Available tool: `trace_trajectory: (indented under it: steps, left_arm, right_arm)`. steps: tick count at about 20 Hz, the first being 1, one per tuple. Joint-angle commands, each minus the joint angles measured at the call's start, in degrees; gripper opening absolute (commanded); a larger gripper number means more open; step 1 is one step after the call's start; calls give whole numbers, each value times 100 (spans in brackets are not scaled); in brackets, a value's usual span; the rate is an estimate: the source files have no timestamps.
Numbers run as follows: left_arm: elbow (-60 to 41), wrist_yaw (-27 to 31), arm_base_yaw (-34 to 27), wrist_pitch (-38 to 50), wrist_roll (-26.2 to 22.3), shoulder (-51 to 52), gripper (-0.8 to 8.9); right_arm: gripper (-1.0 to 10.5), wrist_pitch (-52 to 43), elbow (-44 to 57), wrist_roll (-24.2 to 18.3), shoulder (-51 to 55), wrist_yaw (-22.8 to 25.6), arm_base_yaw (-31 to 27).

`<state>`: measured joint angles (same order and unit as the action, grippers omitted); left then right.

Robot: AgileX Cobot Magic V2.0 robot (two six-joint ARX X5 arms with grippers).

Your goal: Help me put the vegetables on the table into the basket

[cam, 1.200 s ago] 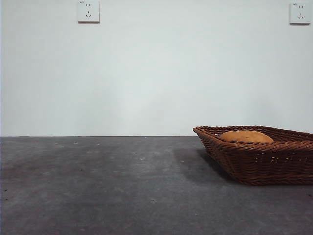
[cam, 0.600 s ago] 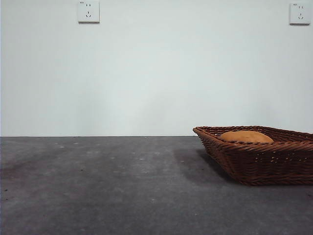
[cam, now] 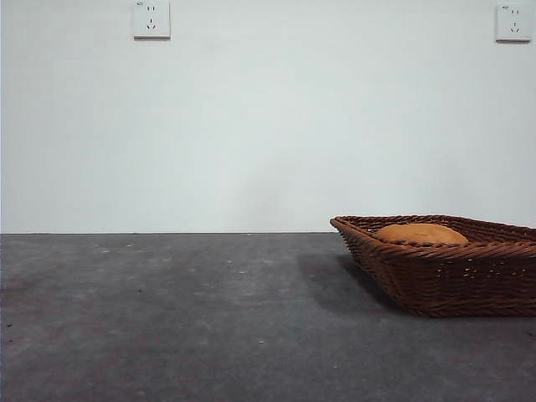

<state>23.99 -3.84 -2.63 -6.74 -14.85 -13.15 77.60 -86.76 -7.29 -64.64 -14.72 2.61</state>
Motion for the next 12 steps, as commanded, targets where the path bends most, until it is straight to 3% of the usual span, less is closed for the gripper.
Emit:
trace_trajectory:
  steps: [1,7,12]
  left_arm:
    - [-562,149,-70,186,396,378,-4]
    - [-1812,238,-317,166,1097,1300,-4]
    - [-2358,234,-374,-160,1725,1294,-4]
  right_arm:
    - [1,122,33,7,-13,24,2]
    - [1,122,35,7,-13,24,2]
    - [1,122,33,7,-13,24,0]
